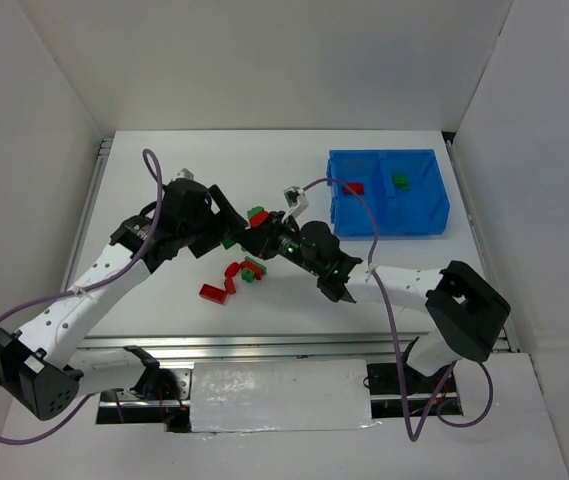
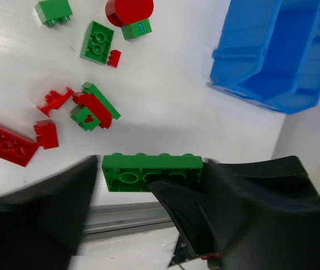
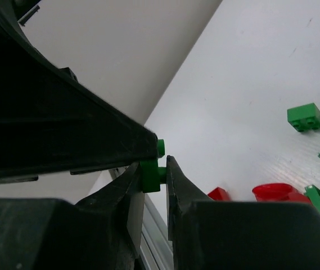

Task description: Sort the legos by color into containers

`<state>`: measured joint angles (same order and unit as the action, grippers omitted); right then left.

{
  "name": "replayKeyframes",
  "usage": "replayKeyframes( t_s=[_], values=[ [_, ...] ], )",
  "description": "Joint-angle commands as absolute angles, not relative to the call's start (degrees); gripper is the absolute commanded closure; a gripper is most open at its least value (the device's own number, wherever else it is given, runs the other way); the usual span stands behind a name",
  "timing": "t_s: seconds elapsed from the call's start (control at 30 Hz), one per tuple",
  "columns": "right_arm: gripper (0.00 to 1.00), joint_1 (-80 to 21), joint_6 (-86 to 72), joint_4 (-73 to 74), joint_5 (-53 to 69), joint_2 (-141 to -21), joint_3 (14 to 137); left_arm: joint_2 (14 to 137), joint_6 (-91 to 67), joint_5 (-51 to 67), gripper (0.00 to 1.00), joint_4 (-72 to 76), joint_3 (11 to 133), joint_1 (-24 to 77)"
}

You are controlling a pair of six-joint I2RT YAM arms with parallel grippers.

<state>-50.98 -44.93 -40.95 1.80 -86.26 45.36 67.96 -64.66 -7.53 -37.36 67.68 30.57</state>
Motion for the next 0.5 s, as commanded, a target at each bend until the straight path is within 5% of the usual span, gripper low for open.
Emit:
replayKeyframes(
  t_s=[0.0, 0.27, 0.37, 0.47],
  values=[
    [1.00, -50.5, -43.2, -45.7, 2.8, -82.9, 43.6, 67.7, -61.7, -10.8, 0.01, -37.2, 70.8, 30.8],
    [1.00, -32.0, -47.5, -23.4, -3.2, -69.5, 37.0, 73.4, -48.0, -18.0, 0.00, -41.8, 81.4, 26.3],
    [1.00, -20.9, -45.7, 3.2, -13.9, -65.9, 43.8, 75.2, -43.7, -17.5, 0.00, -39.3, 79.6, 25.7],
    [1.00, -9.8, -42.9, 10.7, -16.4, -69.8, 51.6, 77.9, -42.0, -16.3, 0.01, -37.0, 77.2, 25.0]
  ],
)
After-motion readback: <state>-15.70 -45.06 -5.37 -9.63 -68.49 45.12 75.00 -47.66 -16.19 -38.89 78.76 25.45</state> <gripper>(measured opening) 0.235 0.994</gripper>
